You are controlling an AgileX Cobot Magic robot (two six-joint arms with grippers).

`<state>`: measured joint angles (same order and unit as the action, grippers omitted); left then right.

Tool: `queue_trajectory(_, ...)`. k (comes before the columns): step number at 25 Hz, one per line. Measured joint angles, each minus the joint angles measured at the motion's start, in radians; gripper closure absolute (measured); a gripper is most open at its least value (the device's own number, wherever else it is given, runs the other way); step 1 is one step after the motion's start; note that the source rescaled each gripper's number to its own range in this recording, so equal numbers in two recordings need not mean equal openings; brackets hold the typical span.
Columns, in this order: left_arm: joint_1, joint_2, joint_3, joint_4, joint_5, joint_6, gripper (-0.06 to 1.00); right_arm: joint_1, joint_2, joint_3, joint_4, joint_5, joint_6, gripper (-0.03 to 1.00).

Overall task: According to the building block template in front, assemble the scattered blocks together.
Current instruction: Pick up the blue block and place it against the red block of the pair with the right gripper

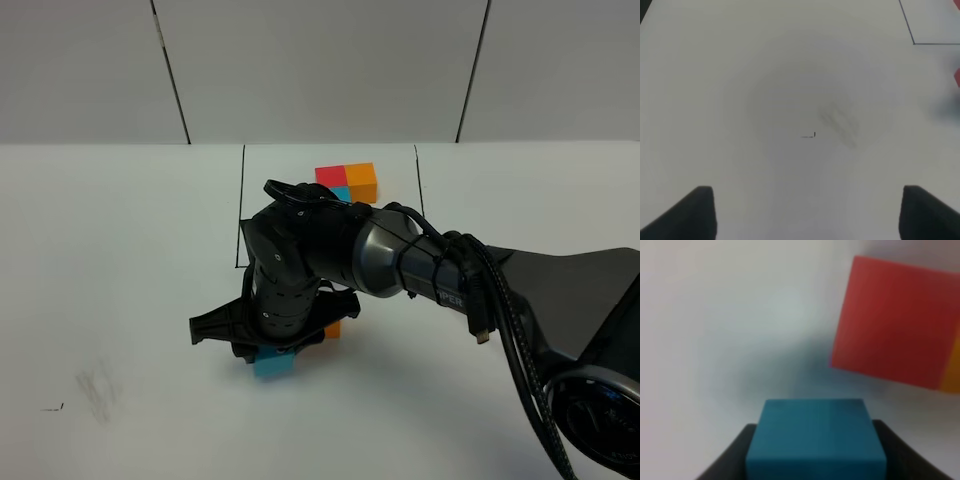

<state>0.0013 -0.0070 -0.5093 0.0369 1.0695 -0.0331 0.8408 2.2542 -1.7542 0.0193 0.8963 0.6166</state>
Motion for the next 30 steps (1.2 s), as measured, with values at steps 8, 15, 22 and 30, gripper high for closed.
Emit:
queue_trajectory(8,-0.001,0.000,0.000,0.000,0.000,0.010,0.09,0.000,0.004,0.000,-0.050,0.018,0.026,0.97)
queue_trajectory(15,-0.002,0.000,0.000,0.000,0.000,0.012,0.09,0.000,0.072,-0.011,-0.035,0.044,0.016,0.97)
queue_trajectory(22,-0.002,0.000,0.000,0.000,0.000,0.012,0.09,0.000,0.082,-0.040,-0.026,0.036,0.014,0.97)
queue_trajectory(30,-0.002,0.000,0.000,0.000,0.000,0.013,0.09,0.000,0.089,-0.077,-0.051,0.033,0.015,0.97)
